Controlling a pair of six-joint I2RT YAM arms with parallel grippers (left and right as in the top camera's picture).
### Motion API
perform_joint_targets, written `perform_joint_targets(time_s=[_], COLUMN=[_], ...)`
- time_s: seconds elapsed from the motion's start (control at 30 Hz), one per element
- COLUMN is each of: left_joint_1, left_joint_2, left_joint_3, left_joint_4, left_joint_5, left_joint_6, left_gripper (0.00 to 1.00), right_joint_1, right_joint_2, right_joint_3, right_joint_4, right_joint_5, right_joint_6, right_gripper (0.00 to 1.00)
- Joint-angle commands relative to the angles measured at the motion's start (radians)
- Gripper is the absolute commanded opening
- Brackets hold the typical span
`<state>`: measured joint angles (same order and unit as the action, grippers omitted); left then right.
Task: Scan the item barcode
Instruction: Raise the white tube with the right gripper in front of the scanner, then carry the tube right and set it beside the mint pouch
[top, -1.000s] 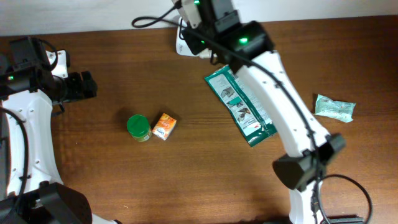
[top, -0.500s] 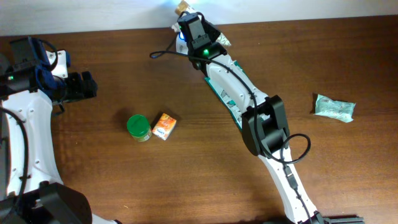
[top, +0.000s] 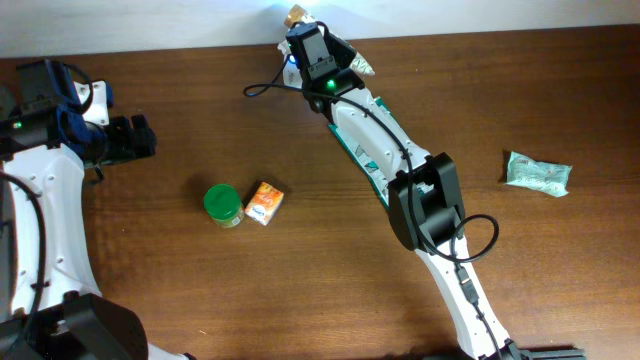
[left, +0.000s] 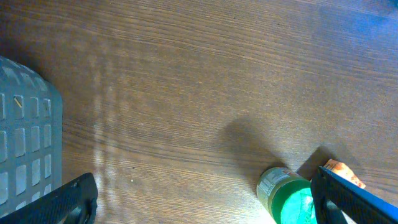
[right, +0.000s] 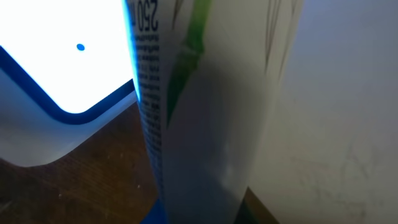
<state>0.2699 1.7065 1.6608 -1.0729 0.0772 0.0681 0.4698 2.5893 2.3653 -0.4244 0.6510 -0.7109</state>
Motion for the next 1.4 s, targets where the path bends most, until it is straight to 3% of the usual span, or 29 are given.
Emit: perform_joint_targets(time_s=[0.0, 0.23, 0.43, 0.53, 0.7, 0.83, 1.0, 1.23, 1.3, 1.33, 1.37], left_joint_1=[0.006, 0.006, 0.006, 0.006, 0.006, 0.006, 0.006, 0.006, 0.006, 0.006, 0.006], left_joint_2=[-0.003, -0.003, -0.003, -0.003, -0.003, -0.003, -0.003, -0.003, -0.003, -0.003, -0.003], left_joint_3=[0.01, 0.01, 0.01, 0.01, 0.01, 0.01, 0.01, 0.01, 0.01, 0.01, 0.01], left_joint_4=[0.002, 0.002, 0.002, 0.002, 0.002, 0.002, 0.002, 0.002, 0.002, 0.002, 0.002], left_joint_5=[0.004, 0.004, 0.004, 0.004, 0.004, 0.004, 0.004, 0.004, 0.004, 0.004, 0.004], left_joint_6=[0.016, 0.016, 0.016, 0.016, 0.016, 0.016, 0.016, 0.016, 0.016, 0.016, 0.016], left_gripper=[0.99, 0.99, 0.99, 0.99, 0.99, 0.99, 0.99, 0.99, 0.99, 0.99, 0.99], right_joint_1=[0.0, -0.038, -0.146, -0.261, -0.485, -0.594, -0.667, -0.795, -0.812, -0.811, -0.81], right_joint_2=[-0.096, -0.309, -0.529, -0.6, -0.553, -0.505, -0.501, -0.501, -0.501, -0.501, -0.501], right_joint_3=[0.014, 0.014, 0.014, 0.014, -0.014, -0.195, -0.564, -0.709, -0.709, -0.708, -0.708], right_joint_4=[-0.039, -0.253, -0.591, -0.842, -1.155, -1.146, -0.945, -0.826, -0.827, -0.827, -0.827], right_joint_5=[-0.04, -0.364, -0.688, -0.755, -0.753, -0.753, -0.745, -0.749, -0.75, -0.753, -0.756], right_joint_6=[0.107, 0.423, 0.701, 0.739, 0.781, 0.691, 0.634, 0.649, 0.648, 0.648, 0.648], right_gripper=[0.04, 0.04, 0.04, 0.04, 0.04, 0.04, 0.04, 0.05, 0.31, 0.5, 0.53])
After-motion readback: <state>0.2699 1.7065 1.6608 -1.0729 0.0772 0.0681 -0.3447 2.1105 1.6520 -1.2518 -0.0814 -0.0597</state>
